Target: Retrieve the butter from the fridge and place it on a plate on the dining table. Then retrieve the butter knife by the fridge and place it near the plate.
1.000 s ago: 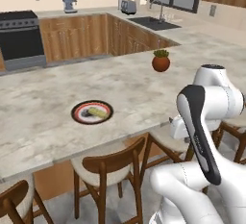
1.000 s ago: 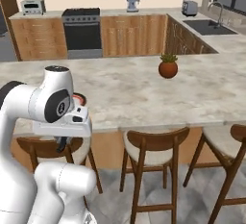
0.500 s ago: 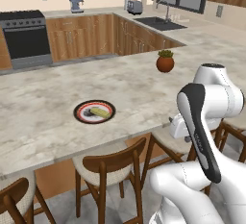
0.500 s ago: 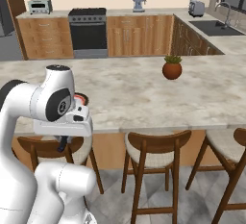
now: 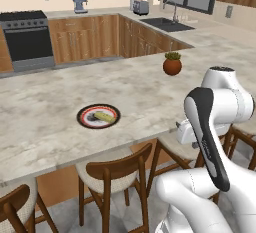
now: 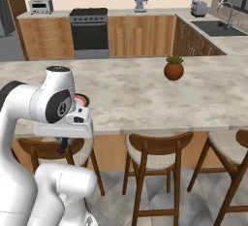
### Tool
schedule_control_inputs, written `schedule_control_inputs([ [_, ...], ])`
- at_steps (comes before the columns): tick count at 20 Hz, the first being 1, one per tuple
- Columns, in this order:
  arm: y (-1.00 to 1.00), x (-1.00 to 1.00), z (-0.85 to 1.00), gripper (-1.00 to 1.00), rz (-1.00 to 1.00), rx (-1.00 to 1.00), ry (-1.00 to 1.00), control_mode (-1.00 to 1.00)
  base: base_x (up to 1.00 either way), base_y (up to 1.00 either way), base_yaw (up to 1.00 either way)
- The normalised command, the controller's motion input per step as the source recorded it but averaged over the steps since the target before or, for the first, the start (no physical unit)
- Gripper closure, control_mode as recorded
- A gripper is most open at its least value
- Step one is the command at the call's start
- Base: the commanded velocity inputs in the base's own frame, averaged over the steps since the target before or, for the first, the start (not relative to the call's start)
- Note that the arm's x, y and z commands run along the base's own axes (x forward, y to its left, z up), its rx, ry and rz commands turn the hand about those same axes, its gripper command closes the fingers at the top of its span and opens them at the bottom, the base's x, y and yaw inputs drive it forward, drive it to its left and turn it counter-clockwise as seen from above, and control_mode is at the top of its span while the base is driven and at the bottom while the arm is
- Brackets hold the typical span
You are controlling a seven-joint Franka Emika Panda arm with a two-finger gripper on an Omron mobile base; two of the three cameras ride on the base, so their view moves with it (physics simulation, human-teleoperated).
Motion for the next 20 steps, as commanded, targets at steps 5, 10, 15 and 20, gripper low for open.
schedule_control_inputs([
  [5, 0.13, 0.22, 0.04, 1.00, 0.00, -0.05, 0.00, -1.00, 0.20, 0.15, -0.02],
  [10, 0.10, 0.57, 0.41, 1.00, 0.00, -0.19, 0.00, -1.00, 0.00, 0.00, 0.00],
  [15, -0.04, 0.36, 0.35, 1.00, -0.01, -0.08, -0.03, -1.00, 0.00, 0.00, 0.00],
  [20, 0.05, 0.62, 0.00, 1.00, -0.04, 0.00, -0.07, -1.00, 0.00, 0.00, 0.00],
])
